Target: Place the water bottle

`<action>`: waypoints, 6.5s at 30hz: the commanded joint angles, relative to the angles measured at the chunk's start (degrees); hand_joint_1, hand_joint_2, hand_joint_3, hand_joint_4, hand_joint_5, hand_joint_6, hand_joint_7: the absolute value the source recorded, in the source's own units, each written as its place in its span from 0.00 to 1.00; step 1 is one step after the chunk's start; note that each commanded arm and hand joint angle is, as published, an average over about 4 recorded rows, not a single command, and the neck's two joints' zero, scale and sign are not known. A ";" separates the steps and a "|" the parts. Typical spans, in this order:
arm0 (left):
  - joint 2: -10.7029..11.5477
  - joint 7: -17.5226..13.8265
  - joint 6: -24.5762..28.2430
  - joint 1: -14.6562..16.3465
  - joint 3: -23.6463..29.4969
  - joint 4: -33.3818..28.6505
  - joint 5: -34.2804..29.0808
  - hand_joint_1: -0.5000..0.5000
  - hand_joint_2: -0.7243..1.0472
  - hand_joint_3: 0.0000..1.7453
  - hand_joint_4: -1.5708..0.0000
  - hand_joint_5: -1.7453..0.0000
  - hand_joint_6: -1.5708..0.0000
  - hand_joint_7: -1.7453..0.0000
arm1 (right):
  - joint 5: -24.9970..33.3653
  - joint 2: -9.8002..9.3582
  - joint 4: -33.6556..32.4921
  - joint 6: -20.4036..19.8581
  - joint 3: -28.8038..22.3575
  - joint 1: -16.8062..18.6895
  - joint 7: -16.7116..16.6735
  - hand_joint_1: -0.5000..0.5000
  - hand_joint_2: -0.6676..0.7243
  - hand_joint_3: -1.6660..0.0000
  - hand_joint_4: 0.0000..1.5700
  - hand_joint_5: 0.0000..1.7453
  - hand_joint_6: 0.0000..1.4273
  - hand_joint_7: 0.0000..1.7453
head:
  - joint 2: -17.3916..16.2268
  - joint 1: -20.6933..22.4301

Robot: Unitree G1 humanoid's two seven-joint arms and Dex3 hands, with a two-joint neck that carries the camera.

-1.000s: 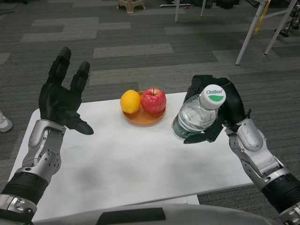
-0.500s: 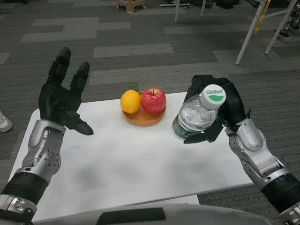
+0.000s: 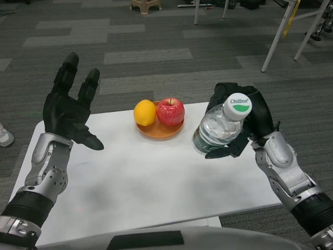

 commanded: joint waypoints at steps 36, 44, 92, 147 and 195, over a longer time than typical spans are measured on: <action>-0.15 0.25 0.06 0.77 0.44 -0.02 0.20 0.00 0.25 0.05 1.00 0.88 1.00 1.00 | -8.45 8.76 23.27 -3.88 -4.12 -3.06 0.43 0.50 0.14 0.05 1.00 0.94 0.98 0.89 | -0.37 -0.08; -0.33 0.25 0.06 0.49 0.44 0.09 0.20 0.00 0.25 0.05 1.00 0.88 1.00 1.00 | -8.63 10.58 27.66 -5.44 -2.93 -4.34 0.57 0.46 0.14 0.05 1.00 0.94 0.98 0.90 | -0.56 -0.23; -0.83 0.16 -0.02 0.60 0.42 0.27 0.20 0.00 0.25 0.04 1.00 0.88 1.00 1.00 | -6.03 12.73 40.52 -7.57 3.06 -5.65 5.75 0.25 0.11 0.05 0.94 0.94 0.93 0.68 | 0.19 -0.55; -0.77 0.25 -0.02 0.36 0.40 0.44 0.13 0.00 0.25 0.05 1.00 0.88 1.00 1.00 | -5.68 10.91 33.88 -3.55 -3.97 -3.02 12.96 0.08 0.09 0.07 0.00 0.04 0.00 0.04 | -0.50 -0.68; -0.77 0.25 0.00 0.36 0.44 0.33 0.15 0.00 0.25 0.01 1.00 0.88 1.00 1.00 | 0.51 10.62 30.08 -13.62 -14.29 -1.48 0.08 0.11 0.13 0.14 0.67 0.08 0.00 0.00 | -0.25 -0.98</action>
